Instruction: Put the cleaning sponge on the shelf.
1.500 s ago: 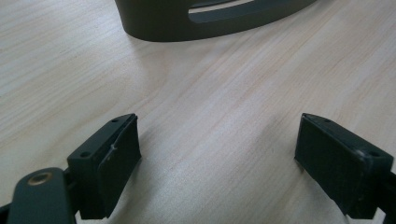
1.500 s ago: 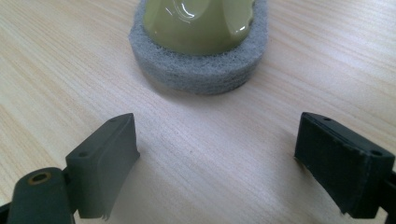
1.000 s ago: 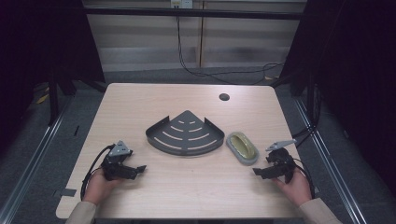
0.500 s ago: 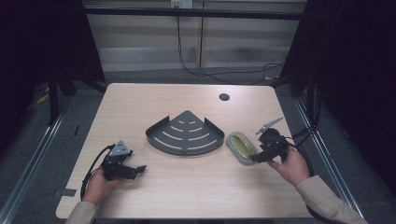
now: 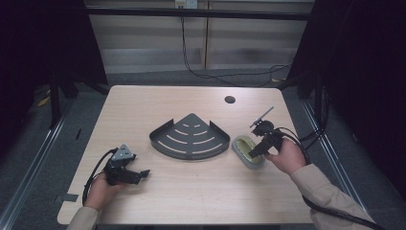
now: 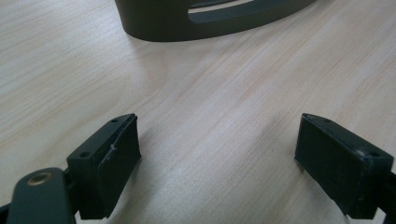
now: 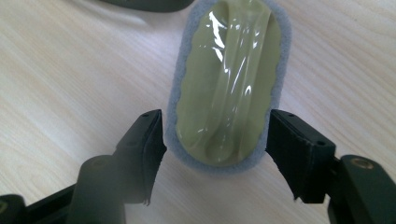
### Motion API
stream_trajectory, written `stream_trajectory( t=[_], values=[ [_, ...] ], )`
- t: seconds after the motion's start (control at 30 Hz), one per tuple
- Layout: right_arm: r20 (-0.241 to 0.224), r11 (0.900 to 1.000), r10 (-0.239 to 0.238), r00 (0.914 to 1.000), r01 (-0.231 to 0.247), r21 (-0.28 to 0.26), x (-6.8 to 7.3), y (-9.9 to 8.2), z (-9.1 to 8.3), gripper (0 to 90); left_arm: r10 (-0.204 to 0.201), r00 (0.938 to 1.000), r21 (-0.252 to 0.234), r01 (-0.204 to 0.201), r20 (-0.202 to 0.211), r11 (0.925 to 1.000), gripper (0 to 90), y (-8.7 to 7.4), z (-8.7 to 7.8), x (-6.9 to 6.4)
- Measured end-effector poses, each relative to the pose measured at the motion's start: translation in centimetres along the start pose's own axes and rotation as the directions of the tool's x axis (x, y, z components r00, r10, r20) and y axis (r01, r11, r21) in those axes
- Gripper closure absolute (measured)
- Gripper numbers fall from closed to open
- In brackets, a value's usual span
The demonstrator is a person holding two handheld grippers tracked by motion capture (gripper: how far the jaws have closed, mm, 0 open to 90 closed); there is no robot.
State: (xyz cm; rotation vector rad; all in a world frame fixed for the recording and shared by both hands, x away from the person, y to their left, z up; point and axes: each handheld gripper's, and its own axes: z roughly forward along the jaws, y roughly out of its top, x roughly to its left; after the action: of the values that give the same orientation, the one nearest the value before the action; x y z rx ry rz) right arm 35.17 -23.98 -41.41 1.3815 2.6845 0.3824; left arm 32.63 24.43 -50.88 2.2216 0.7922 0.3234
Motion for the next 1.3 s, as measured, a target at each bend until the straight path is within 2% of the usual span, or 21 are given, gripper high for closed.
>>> stream_trajectory(
  t=[0.23, 0.33, 0.57, 0.9, 1.03, 1.17, 1.3],
  values=[
    [-0.015, 0.9981, 0.059, 0.9982, -0.059, 0.019, -0.6, 1.5, 0.6, 43.1, 0.0, 1.0, 0.0, 0.0, 0.0, 1.0, 13.3, 0.0, 0.0, 0.0],
    [-0.014, 0.9952, 0.089, 0.996, -0.088, 0.044, -0.7, 2.1, 1.0, 46.4, 0.0, 1.0, 0.0, 0.0, 0.0, 1.0, 13.3, 0.0, 0.0, 0.0],
    [-0.018, 0.9908, 0.114, 0.9933, -0.113, 0.075, -0.8, 2.7, 1.9, 52.9, 0.0, 1.0, 0.0, 0.0, 0.0, 1.0, 13.3, 0.0, 0.0, 0.0],
    [-0.035, 0.9832, 0.161, 0.9863, -0.157, 0.093, -1.8, 2.8, 2.6, 63.5, -0.001, 1.0, 0.0, 0.001, 0.001, 1.0, 13.3, 0.0, 0.0, 0.0],
    [-0.045, 0.9796, 0.175, 0.9834, -0.17, 0.107, -2.0, 2.9, 2.5, 69.9, -0.001, 1.0, 0.0, 0.001, 0.001, 1.0, 13.3, 0.0, 0.0, 0.0],
    [-0.027, 0.9801, 0.171, 0.9849, -0.167, 0.107, -2.1, 2.9, 2.1, 70.5, -0.002, 1.0, -0.001, 0.002, 0.002, 1.0, 13.3, 0.0, 0.0, 0.0],
    [-0.019, 0.9812, 0.174, 0.9845, -0.172, 0.088, -2.3, 3.0, 1.0, 70.8, -0.008, 1.0, -0.005, 0.008, 0.002, 1.0, 13.3, 0.0, 0.0, -0.1]
  ],
)
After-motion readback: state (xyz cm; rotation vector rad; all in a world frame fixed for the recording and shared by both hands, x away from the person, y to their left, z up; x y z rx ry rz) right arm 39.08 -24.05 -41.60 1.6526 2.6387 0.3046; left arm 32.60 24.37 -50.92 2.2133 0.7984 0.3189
